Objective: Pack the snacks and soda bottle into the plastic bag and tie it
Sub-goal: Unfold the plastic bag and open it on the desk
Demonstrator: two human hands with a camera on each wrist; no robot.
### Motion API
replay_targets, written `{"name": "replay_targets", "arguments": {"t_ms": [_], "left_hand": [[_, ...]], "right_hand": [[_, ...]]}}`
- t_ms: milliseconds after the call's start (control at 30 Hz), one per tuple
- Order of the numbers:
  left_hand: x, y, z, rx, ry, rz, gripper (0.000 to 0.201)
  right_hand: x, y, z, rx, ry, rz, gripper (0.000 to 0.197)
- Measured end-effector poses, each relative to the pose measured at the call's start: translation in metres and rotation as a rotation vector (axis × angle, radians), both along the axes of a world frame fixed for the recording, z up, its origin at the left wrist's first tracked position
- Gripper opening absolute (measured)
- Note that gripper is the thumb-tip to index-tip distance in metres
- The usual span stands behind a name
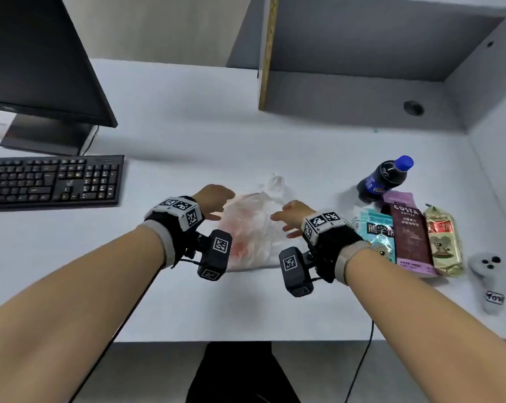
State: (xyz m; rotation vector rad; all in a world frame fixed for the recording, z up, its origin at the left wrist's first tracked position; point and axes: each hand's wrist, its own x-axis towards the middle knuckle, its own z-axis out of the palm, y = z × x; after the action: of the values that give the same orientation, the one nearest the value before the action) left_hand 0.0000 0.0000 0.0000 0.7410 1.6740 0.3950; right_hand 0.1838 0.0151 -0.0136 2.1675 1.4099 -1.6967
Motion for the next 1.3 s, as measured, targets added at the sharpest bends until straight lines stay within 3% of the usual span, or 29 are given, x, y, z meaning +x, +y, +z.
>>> {"name": "replay_targets", "arguments": {"t_ms": [67,133,200,333,467,567,633,733,800,900,1000,1166,1233,1300], "left_hand": [[-0.003,-0.001,-0.007,0.016,0.031,0.018,0.021],[-0.005,-0.005,-0.016,-0.024,0.032,0.052,0.014],[-0.007,-0.009,-0.023,-0.078,-0.010,0.096,0.009],[-0.008,-0.012,-0.022,-0.163,-0.132,0.210,0.038],[-0.017,-0.003,-0.013,-0.164,-0.091,0.259,0.073],[-0.025,0.005,0.004,-0.158,-0.175,0.289,0.091],[-0.032,0.010,0.016,-0.126,-0.265,0.294,0.077],[-0.035,0.010,0.029,-0.094,-0.291,0.247,0.043],[-0.037,0.009,0.025,-0.088,-0.283,0.245,0.048],[-0.036,0.000,0.010,-0.181,-0.099,0.057,0.045],[-0.036,-0.012,-0.003,-0.315,-0.021,-0.114,0.047],[-0.025,-0.018,-0.017,-0.351,-0.076,-0.159,0.083],[-0.018,-0.017,-0.017,-0.361,-0.090,-0.172,0.087],[-0.014,-0.016,-0.021,-0.351,-0.048,-0.168,0.082]], "right_hand": [[-0.003,-0.002,-0.009,0.030,-0.039,-0.035,0.064],[-0.005,-0.003,-0.019,0.050,-0.086,-0.016,0.080],[-0.006,-0.005,-0.024,0.061,-0.097,0.014,0.080],[-0.010,-0.011,-0.023,0.180,0.056,0.042,0.029],[-0.016,-0.008,0.007,0.348,0.330,-0.013,0.007],[-0.017,-0.002,0.035,0.393,0.502,-0.022,0.033],[-0.014,-0.002,0.045,0.375,0.538,0.085,0.039],[-0.006,-0.007,0.053,0.290,0.451,0.273,0.054],[0.001,-0.014,0.051,0.239,0.340,0.380,0.055],[0.011,-0.024,0.040,0.126,0.140,0.582,0.043],[0.023,-0.028,0.028,-0.052,0.025,0.733,0.048],[0.037,-0.028,0.021,-0.121,0.103,0.497,0.018],[0.045,-0.026,0.010,-0.193,0.113,0.265,0.031],[0.052,-0.023,-0.001,-0.199,0.136,-0.095,0.048]]}}
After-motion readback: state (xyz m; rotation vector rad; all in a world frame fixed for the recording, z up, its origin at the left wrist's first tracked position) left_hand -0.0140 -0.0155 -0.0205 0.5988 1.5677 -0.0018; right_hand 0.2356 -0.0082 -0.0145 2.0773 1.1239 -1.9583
